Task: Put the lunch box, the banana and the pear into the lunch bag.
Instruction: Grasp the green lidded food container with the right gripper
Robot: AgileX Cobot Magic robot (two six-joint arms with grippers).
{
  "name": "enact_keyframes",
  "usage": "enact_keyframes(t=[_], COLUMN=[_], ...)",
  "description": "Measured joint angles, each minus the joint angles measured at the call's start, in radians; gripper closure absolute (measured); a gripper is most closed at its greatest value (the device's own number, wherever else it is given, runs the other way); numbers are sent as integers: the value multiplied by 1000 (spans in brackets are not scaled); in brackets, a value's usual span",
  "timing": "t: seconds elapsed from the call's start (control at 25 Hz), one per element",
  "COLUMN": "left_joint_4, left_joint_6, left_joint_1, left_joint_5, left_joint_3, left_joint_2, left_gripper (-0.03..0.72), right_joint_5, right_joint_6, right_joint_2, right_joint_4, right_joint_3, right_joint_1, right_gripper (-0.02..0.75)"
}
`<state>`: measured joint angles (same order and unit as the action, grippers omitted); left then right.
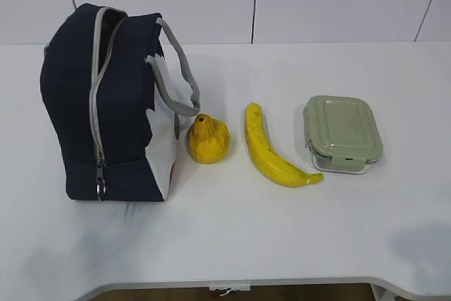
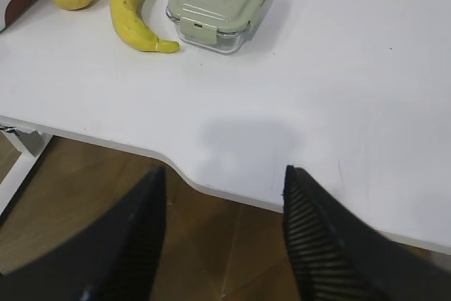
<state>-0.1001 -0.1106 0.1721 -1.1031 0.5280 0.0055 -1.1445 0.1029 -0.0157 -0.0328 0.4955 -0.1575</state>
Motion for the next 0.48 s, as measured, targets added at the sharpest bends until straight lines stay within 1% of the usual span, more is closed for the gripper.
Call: enact_keyframes(t=[0.16,0.24,0.48], left_joint_4=[0,0,0], left_joint_6=[0,0,0], left_joint_1=[0,0,0], left_joint_5=[0,0,0], left_joint_3=[0,0,0], left_joint_2=[0,0,0], left_gripper=[454,454,454], right_joint_5=[0,0,2], right_joint_6=[-5,-28,-92], right_joint_2=[0,0,0], right_joint_4=[13,33,38], right_joint_3=[0,2,4], right_joint_1=[0,0,0], right_gripper=[303,303,303])
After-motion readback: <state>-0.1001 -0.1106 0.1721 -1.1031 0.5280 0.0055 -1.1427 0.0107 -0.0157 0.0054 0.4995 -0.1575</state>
